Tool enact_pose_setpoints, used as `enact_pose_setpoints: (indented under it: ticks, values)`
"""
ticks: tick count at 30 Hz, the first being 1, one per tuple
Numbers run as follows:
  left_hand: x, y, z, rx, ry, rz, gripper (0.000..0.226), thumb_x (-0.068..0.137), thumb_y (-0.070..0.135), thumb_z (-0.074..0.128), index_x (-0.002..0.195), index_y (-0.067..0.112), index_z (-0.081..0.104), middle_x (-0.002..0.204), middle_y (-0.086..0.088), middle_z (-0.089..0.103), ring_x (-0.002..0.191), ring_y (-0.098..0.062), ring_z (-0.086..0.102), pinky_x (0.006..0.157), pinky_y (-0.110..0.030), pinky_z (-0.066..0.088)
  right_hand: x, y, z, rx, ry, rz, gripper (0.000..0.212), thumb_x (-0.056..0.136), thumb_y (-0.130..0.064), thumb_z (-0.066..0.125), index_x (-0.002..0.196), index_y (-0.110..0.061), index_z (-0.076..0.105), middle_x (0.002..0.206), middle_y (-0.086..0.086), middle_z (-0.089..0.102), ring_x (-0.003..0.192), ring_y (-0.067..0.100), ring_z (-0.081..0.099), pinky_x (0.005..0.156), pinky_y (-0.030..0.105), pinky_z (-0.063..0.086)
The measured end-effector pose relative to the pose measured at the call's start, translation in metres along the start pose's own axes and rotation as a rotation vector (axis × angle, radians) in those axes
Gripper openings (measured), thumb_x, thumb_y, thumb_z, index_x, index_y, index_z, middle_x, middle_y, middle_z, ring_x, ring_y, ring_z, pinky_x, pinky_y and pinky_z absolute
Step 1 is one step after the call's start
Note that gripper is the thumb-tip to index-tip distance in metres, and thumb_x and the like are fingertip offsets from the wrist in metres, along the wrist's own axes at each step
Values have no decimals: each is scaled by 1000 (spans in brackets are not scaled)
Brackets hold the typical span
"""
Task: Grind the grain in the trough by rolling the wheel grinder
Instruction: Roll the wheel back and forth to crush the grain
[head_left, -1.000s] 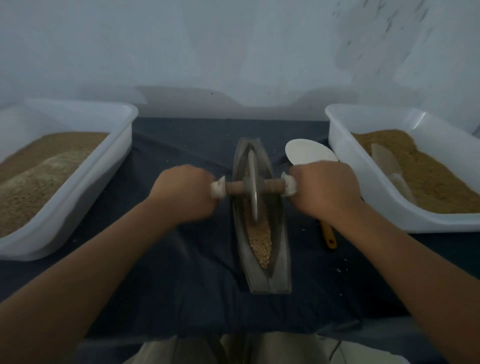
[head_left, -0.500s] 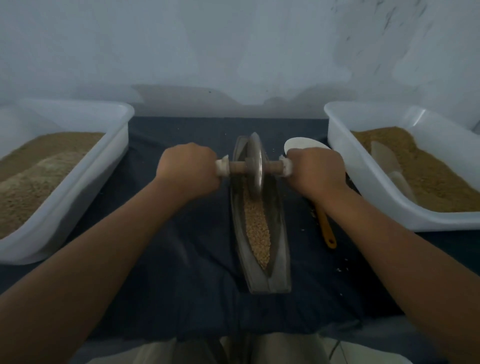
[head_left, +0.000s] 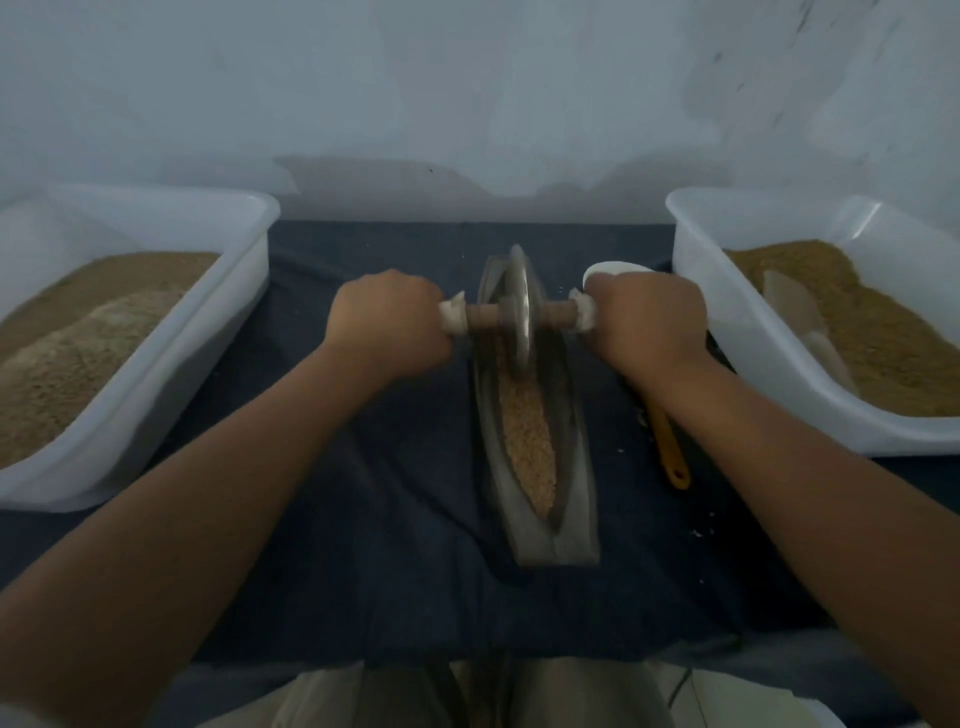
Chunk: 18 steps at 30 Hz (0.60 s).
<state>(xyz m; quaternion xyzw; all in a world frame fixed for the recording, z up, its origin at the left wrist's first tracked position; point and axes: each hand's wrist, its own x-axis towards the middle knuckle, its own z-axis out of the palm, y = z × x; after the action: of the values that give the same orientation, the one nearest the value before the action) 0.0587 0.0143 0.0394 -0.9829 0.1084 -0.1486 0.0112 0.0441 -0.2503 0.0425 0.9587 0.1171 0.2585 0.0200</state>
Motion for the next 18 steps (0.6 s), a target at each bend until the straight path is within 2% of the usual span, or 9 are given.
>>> enact_pose_setpoints:
  ticks: [2,4,7,8,10,13,14,16,18]
  values:
    - [1,3,-4,-2,-15,-3,26,82,44,61,68,22,53,71,3,59,67,-27,60,62,-32,46,1,0,-1,20,-46,17,41,107,-41,51,72,-20,56,66,1,57,60,23,55,57,38,48]
    - [-19,3,-8,17,-28,34,28,82,44,60,66,24,49,68,5,55,65,-27,59,61,-31,43,-16,1,-6,45,-39,24,40,106,-41,55,70,-24,54,62,-4,53,54,16,50,52,31,35]
    - [-73,1,-9,71,106,187,39,73,46,64,60,28,32,53,11,39,44,-18,41,49,-24,29,-61,6,-10,-43,-278,-53,25,105,-35,60,85,-22,66,75,14,66,63,24,61,50,37,38]
    - [-90,1,-12,66,157,237,45,69,46,65,59,30,24,49,13,32,39,-13,32,47,-20,22,-77,6,-19,-15,-232,-86,26,98,-35,69,76,-25,58,66,8,60,56,22,56,45,33,32]
    - [-104,0,-13,45,199,258,51,64,48,65,60,33,16,46,14,25,36,-10,22,48,-17,15,-97,3,-34,93,-93,-78,49,77,-32,83,66,-34,36,55,-11,38,42,12,38,46,19,16]
    - [-85,-2,1,15,118,169,40,75,50,59,58,29,31,49,13,36,41,-10,31,48,-21,20,-79,1,-31,92,-48,-80,45,79,-36,78,65,-35,35,52,-15,33,41,9,32,49,17,10]
    - [-69,-2,5,-6,78,102,37,80,51,57,59,27,39,54,12,43,45,-12,40,49,-24,27,-64,2,-24,37,-26,-68,41,84,-37,75,63,-33,39,52,-14,36,42,9,32,48,18,12]
    - [-37,-2,11,-51,37,-4,35,85,52,56,64,26,50,63,9,54,57,-20,55,55,-28,39,-26,4,-10,-27,-5,-54,34,91,-36,71,66,-28,50,55,-7,47,46,15,42,45,24,32]
    - [-17,0,10,-78,25,-54,34,87,51,57,65,25,55,66,7,58,59,-20,57,55,-29,41,-3,3,-3,-27,-44,-25,32,97,-34,66,69,-25,52,62,0,56,54,23,54,52,38,51]
